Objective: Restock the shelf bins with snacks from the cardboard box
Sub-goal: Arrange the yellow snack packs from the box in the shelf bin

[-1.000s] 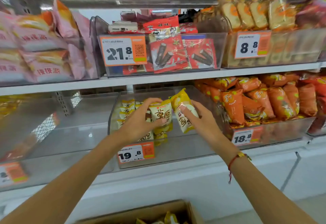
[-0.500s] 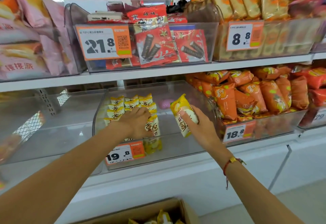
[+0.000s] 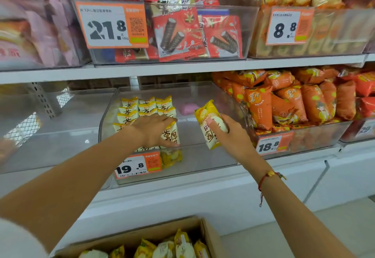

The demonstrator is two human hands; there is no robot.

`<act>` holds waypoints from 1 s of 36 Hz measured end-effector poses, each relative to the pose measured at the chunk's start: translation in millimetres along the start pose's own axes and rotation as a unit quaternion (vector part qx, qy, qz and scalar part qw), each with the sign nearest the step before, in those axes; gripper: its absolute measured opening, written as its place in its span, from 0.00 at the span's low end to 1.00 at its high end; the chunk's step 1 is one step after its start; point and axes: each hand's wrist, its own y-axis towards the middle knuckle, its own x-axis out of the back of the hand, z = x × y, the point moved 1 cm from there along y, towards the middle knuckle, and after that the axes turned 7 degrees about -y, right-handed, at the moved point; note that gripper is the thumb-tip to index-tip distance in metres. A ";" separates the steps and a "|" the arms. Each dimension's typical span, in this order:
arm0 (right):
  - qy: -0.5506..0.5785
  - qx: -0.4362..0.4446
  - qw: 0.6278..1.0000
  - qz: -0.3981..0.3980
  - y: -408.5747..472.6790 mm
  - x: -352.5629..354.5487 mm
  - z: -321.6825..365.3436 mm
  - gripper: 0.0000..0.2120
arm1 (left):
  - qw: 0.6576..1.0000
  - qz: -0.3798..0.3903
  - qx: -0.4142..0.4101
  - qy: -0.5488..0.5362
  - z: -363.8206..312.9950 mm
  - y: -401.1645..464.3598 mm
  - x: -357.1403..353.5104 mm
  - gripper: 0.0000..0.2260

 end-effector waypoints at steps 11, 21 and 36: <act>0.031 -0.010 0.999 0.008 1.1 -2.3 1.1 0.20 | 0.997 -0.008 -0.077 0.004 6.9 -8.1 8.1 0.41; 0.013 -0.007 1.000 0.010 -1.7 -1.0 1.8 0.20 | 0.996 0.004 -0.069 0.058 6.8 6.1 4.3 0.36; 0.028 -0.144 0.978 0.146 53.6 -0.1 35.5 0.30 | 0.955 -0.153 0.026 -0.254 13.8 -36.0 -17.0 0.30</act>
